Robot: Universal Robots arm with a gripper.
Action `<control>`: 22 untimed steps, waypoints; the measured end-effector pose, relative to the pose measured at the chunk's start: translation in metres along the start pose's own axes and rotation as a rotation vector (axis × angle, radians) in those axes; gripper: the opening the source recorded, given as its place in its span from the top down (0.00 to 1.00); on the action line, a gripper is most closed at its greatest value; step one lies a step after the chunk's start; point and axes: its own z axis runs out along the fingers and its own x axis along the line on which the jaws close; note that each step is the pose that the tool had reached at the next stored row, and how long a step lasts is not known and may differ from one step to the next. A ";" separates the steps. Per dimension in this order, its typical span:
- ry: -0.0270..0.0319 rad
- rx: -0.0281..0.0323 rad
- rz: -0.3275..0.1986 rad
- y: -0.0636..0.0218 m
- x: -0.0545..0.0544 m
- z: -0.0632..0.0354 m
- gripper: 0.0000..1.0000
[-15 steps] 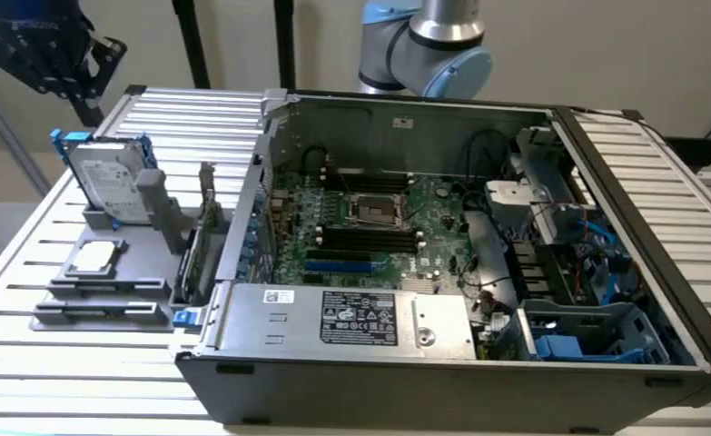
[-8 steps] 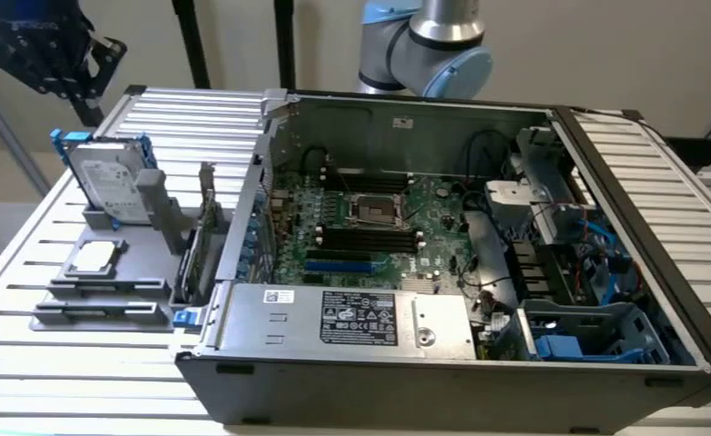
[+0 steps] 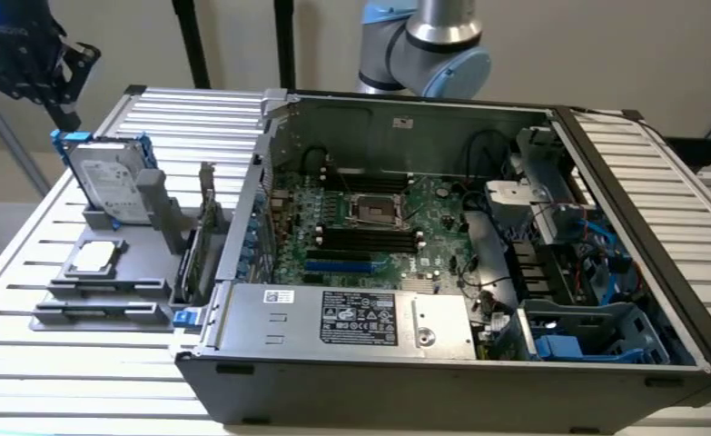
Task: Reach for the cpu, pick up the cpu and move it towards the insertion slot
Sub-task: 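Pick up the cpu and move it towards the insertion slot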
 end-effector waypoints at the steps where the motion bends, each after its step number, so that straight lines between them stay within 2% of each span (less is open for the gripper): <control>1: -0.0002 -0.0001 0.000 -0.0007 0.004 0.0008 0.89; 7: 0.0001 0.0001 0.000 -0.0060 0.028 0.0031 0.89; 13: 0.0007 0.0001 0.000 -0.0240 0.031 0.0032 0.89; 18: 0.0008 0.0010 -0.001 -0.0252 0.032 0.0085 0.89; 22: 0.0010 0.0011 -0.004 -0.0252 0.032 0.0090 0.88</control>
